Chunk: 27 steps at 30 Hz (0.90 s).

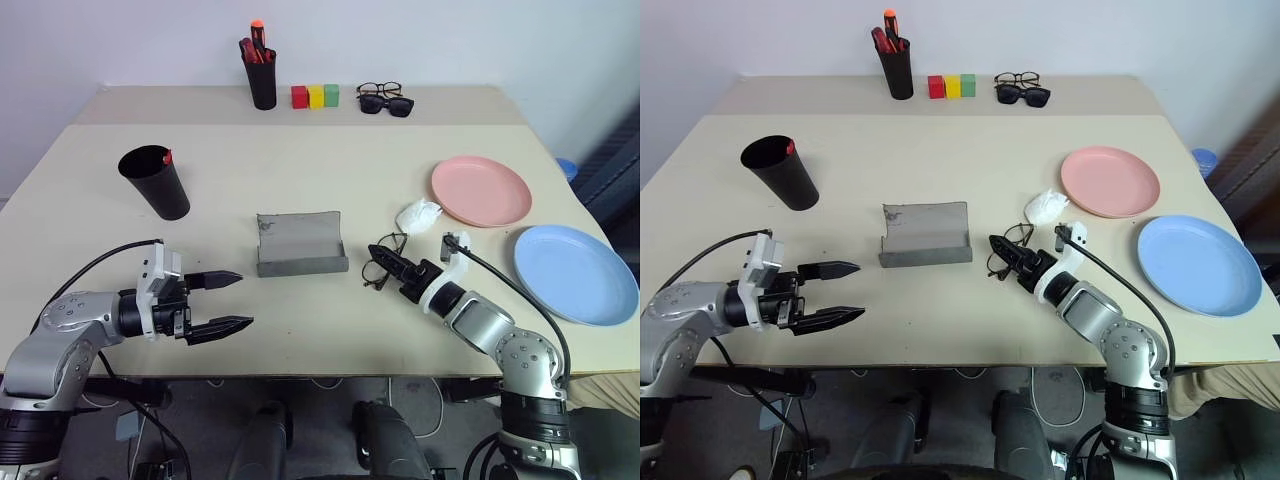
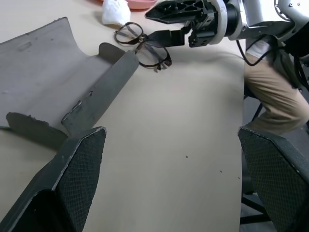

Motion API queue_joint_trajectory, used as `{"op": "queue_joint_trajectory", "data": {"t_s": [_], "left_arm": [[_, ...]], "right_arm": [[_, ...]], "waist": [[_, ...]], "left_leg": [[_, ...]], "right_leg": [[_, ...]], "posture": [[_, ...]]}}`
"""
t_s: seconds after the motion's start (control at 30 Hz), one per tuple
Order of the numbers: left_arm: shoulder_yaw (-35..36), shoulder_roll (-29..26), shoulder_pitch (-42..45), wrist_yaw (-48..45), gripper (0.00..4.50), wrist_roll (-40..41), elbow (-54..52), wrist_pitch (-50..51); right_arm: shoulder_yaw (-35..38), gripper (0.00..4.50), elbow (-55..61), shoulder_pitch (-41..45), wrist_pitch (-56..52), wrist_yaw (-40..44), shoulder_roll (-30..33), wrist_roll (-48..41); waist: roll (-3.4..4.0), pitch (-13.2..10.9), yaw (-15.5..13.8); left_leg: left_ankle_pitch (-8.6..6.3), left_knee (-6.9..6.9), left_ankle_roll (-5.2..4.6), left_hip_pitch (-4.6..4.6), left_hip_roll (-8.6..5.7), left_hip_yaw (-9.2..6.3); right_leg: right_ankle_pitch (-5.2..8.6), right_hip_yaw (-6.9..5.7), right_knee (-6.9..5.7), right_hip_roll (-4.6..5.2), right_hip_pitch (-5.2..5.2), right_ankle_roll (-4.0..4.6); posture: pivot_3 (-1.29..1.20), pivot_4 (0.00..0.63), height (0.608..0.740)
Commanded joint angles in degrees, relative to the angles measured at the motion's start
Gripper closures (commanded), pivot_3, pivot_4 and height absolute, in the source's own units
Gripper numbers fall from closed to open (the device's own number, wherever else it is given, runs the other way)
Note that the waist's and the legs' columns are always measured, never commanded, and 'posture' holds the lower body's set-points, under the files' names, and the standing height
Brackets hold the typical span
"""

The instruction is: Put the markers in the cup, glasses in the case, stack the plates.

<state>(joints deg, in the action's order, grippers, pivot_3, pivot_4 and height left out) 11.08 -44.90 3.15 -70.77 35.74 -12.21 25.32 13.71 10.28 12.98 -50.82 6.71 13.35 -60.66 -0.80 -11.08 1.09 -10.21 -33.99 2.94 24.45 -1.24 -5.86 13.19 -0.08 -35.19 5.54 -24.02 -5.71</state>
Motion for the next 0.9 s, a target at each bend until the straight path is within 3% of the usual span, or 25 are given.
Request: {"op": "queue_joint_trajectory", "data": {"t_s": [0.03,0.07,0.13,0.37,0.67,0.9], "left_arm": [[2.41,-0.52,-0.78,0.50,0.00,1.46,-2.31,-0.57],[2.69,-0.58,-1.08,0.56,0.00,1.53,-2.52,-0.52],[3.23,-0.67,-1.55,0.79,0.00,1.71,-2.99,-0.30],[4.02,-0.90,-2.68,2.00,0.00,2.41,-4.53,0.30],[3.50,-0.70,-3.18,2.58,0.00,2.69,-4.95,0.11],[2.54,-0.54,-2.20,2.65,0.00,2.77,-4.56,0.31]], "right_arm": [[-0.14,0.06,-0.83,1.76,0.73,1.24,-0.26,1.03],[-0.24,0.06,-1.20,1.98,0.86,1.39,-0.35,1.47],[-0.35,0.90,-1.85,2.38,1.02,1.76,-0.44,2.17],[-0.07,4.43,-2.70,3.13,0.95,2.56,-0.56,4.15],[1.52,4.43,-0.23,3.85,0.38,2.72,1.09,4.25],[-1.67,4.43,2.75,13.53,-1.00,12.51,9.90,4.54]], "waist": [[0.00,0.00,0.00],[0.00,0.00,-0.03],[0.00,0.00,-0.06],[-0.01,0.00,-0.03],[0.00,0.00,-0.09],[0.08,-0.05,0.15]], "left_leg": [[0.00,0.00,0.00,0.00,0.00,0.01],[0.00,0.00,0.00,0.00,0.00,0.00],[0.00,0.00,0.00,0.00,0.00,0.00],[0.00,0.00,0.00,0.02,0.00,0.03],[0.00,0.00,0.00,0.03,0.00,0.04],[0.00,0.00,0.00,0.03,0.02,0.13]], "right_leg": [[0.00,0.00,0.00,0.00,0.00,0.00],[0.00,0.00,0.00,0.00,-0.01,0.01],[0.00,0.00,0.00,0.00,-0.01,0.00],[0.00,0.01,0.01,0.00,-0.02,0.01],[-0.01,0.01,0.01,0.00,-0.03,0.01],[-0.02,0.03,0.00,0.00,-0.08,0.02]], "posture": [[0.00,0.150,0.740],[0.00,0.150,0.740],[0.00,0.150,0.740],[0.00,0.150,0.740],[0.00,0.150,0.740],[0.00,0.150,0.740]]}}
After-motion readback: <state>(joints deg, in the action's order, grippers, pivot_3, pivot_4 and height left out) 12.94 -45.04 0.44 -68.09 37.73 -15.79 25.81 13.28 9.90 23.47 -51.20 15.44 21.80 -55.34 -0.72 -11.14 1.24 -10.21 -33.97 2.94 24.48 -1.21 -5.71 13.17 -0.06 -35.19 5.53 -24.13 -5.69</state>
